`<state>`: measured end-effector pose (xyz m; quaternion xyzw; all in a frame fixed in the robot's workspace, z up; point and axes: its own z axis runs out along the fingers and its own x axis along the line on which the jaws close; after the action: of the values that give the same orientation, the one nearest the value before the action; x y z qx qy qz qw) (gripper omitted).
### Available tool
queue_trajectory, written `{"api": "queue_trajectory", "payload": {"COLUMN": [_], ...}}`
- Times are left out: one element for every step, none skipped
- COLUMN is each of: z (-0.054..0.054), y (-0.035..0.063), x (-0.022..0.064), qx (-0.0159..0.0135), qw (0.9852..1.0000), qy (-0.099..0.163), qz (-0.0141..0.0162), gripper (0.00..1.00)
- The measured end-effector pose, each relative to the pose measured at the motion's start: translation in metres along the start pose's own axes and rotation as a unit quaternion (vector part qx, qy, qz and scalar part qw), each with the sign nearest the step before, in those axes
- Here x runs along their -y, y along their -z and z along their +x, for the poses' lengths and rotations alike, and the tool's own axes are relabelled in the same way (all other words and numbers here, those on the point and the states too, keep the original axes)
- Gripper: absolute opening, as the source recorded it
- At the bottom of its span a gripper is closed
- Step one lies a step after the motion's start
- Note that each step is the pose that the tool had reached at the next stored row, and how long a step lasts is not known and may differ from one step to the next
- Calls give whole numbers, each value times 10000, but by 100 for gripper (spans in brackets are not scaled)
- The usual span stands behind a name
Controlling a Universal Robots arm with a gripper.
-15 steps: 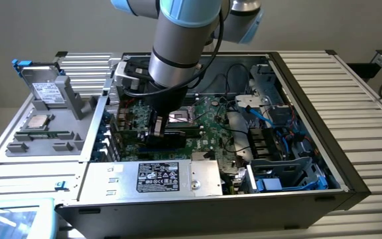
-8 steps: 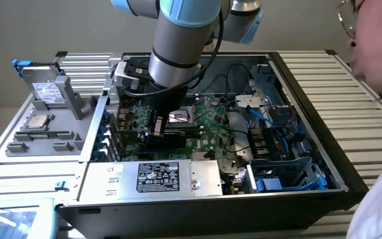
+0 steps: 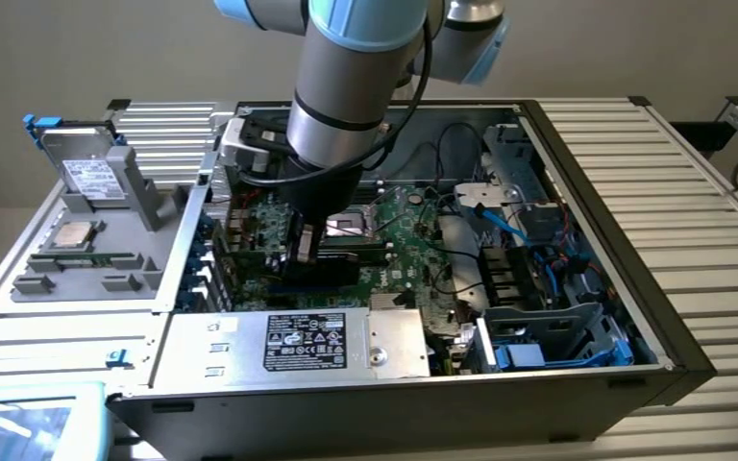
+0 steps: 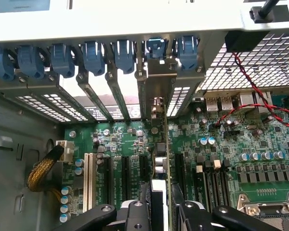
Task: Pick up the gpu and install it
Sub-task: 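Insert the gpu into the slot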
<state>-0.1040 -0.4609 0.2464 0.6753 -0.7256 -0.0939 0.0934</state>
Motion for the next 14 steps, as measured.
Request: {"api": "queue_trajectory", "payload": {"z": [0, 0, 0, 1, 1, 0, 0, 0, 0, 0, 0, 0, 0, -1], "y": [1, 1, 5, 14, 25, 33, 36, 36, 36, 36, 36, 38, 40, 45], "x": [-1, -1, -2, -4, -7, -9, -10, -10, -10, -10, -9, -6, 2, 13], "qx": [-1, -1, -2, -4, -3, -2, -3, -3, -3, -3, -4, -5, -5, -5], "qw": [10000, 10000, 10000, 10000, 10000, 10000, 10000, 10000, 10000, 10000, 10000, 10000, 10000, 10000], "qy": [-1, -1, -1, -1, -1, -1, -1, -1, -1, -1, -2, -2, -2, -2], "qz": [0, -1, -1, -2, -1, -1, 0, 0, 0, 0, 0, -1, -1, -1], "gripper": [27, 27, 27, 27, 27, 27, 27, 27, 27, 27, 27, 27, 27, 27]}}
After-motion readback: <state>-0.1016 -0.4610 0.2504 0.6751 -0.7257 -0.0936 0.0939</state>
